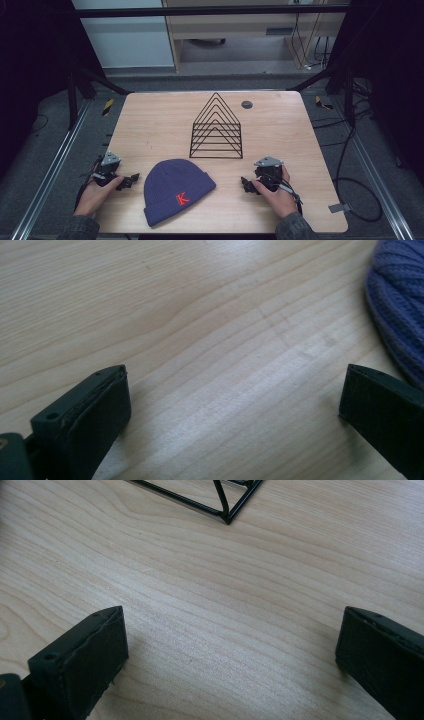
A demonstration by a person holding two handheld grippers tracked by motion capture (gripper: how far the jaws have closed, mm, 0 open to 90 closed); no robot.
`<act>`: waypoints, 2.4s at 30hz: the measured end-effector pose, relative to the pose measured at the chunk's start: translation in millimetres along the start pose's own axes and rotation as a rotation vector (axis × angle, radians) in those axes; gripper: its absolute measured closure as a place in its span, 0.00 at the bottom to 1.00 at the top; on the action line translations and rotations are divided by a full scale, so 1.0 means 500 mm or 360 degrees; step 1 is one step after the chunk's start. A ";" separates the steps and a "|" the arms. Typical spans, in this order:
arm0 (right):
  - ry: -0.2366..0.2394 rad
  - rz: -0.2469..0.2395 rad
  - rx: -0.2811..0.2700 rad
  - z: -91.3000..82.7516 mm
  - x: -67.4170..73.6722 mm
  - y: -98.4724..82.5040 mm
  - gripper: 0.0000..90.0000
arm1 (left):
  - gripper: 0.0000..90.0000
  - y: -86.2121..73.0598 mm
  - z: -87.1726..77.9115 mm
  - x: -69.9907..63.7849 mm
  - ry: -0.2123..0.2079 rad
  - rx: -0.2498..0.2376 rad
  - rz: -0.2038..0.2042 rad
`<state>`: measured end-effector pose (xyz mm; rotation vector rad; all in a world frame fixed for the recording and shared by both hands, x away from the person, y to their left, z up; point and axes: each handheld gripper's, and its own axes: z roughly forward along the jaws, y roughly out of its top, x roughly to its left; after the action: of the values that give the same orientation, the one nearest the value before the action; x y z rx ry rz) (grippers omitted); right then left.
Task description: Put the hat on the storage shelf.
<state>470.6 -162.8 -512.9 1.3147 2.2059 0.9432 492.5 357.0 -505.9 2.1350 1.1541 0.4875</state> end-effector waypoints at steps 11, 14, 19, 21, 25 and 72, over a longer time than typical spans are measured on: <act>-0.0002 -0.0002 0.0000 0.001 0.001 0.001 0.01 | 0.08 0.039 -0.059 -0.032 -0.0045 -0.0123 -0.0020; -0.0001 -0.0004 -0.0001 0.001 0.001 0.001 0.01 | 0.09 0.075 -0.083 -0.064 -0.0072 -0.0184 -0.0008; -0.0001 -0.0001 0.0001 0.001 0.001 0.001 0.00 | 0.10 0.111 -0.090 -0.100 -0.0059 -0.0127 0.0039; 0.0005 0.0003 0.0003 0.001 0.001 0.002 0.00 | 0.11 0.129 -0.085 -0.115 -0.0062 -0.0094 0.0022; 0.0000 -0.0013 -0.0001 0.002 0.000 0.002 0.00 | 0.16 0.153 -0.069 -0.127 -0.0054 -0.0008 -0.0007; 0.0011 -0.0017 -0.0001 0.001 0.001 0.002 0.01 | 0.48 0.177 0.029 -0.155 -0.0044 0.0452 -0.0002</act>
<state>471.4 -162.0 -512.8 1.3005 2.2157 0.9459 511.7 251.5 -455.6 2.3728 1.2719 0.3062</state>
